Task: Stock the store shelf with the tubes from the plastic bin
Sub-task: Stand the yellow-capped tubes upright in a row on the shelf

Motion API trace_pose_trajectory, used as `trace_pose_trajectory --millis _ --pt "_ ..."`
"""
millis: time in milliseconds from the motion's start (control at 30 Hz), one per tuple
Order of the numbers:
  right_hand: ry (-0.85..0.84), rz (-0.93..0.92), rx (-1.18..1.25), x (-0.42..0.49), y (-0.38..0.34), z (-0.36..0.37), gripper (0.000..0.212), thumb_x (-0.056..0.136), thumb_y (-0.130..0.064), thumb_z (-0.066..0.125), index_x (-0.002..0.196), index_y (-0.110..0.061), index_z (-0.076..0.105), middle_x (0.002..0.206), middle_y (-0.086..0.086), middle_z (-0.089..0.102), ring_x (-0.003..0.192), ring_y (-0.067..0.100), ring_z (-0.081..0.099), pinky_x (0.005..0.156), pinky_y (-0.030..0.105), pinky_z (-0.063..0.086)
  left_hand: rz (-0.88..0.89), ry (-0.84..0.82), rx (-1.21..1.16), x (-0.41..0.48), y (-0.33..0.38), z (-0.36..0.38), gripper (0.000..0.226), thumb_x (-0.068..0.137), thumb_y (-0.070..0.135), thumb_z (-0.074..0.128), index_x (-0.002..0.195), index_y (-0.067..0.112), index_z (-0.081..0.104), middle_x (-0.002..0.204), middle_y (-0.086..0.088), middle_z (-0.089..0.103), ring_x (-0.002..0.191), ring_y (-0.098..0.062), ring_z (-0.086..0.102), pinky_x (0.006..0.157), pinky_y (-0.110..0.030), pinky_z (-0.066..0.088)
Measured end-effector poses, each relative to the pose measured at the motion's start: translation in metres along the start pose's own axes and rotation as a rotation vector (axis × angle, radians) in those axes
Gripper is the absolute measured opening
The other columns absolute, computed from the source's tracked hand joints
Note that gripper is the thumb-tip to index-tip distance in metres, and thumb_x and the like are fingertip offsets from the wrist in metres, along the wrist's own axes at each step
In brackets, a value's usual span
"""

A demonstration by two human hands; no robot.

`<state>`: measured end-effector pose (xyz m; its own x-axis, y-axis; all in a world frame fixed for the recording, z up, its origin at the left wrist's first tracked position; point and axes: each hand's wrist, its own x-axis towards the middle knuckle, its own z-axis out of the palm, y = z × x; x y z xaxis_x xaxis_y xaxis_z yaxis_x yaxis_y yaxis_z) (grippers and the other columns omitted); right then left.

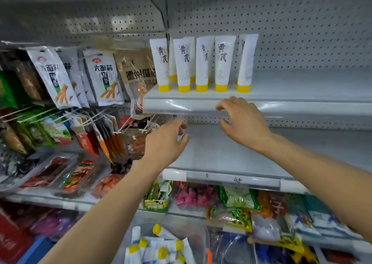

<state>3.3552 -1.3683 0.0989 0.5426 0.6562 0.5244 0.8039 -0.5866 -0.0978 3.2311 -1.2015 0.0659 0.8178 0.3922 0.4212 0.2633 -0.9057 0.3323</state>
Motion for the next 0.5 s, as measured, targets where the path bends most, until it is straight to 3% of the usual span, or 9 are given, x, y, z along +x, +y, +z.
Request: trace_pose_trajectory --millis 167,300,400,500 --pt "-0.162 -0.038 0.095 -0.033 -0.05 0.055 0.032 0.092 -0.026 0.054 0.124 -0.02 0.055 0.127 0.001 0.056 0.117 0.023 0.05 0.091 0.035 0.037 -0.11 -0.148 -0.067 -0.049 -0.057 0.022 0.026 0.091 0.041 0.057 0.114 0.03 0.056 0.098 0.016 0.065 0.093 -0.012 0.061 0.079 -0.033 0.05" --pt "-0.312 -0.041 0.17 -0.067 -0.076 0.121 0.026 0.088 -0.026 0.057 0.113 -0.02 0.059 0.115 0.003 0.06 0.109 0.026 0.053 0.086 0.037 0.041 -0.252 -0.269 -0.148 -0.091 -0.11 0.05 0.022 0.09 0.034 0.06 0.108 0.022 0.059 0.089 0.012 0.064 0.089 -0.018 0.063 0.079 -0.034 0.05" --pt "-0.472 -0.038 0.221 -0.095 -0.09 0.172 0.023 0.085 -0.025 0.057 0.107 -0.021 0.062 0.11 0.002 0.062 0.104 0.025 0.056 0.082 0.038 0.047 -0.381 -0.372 -0.207 -0.127 -0.148 0.084 0.017 0.089 0.035 0.06 0.103 0.026 0.058 0.086 0.013 0.063 0.088 -0.02 0.064 0.082 -0.037 0.051" --pt "-0.655 -0.046 0.258 -0.122 -0.098 0.223 0.024 0.086 -0.025 0.057 0.109 -0.021 0.059 0.114 0.002 0.061 0.106 0.026 0.057 0.082 0.04 0.05 -0.449 -0.541 -0.21 -0.16 -0.178 0.123 0.018 0.091 0.037 0.057 0.106 0.026 0.058 0.094 0.01 0.068 0.091 -0.016 0.064 0.08 -0.031 0.05"
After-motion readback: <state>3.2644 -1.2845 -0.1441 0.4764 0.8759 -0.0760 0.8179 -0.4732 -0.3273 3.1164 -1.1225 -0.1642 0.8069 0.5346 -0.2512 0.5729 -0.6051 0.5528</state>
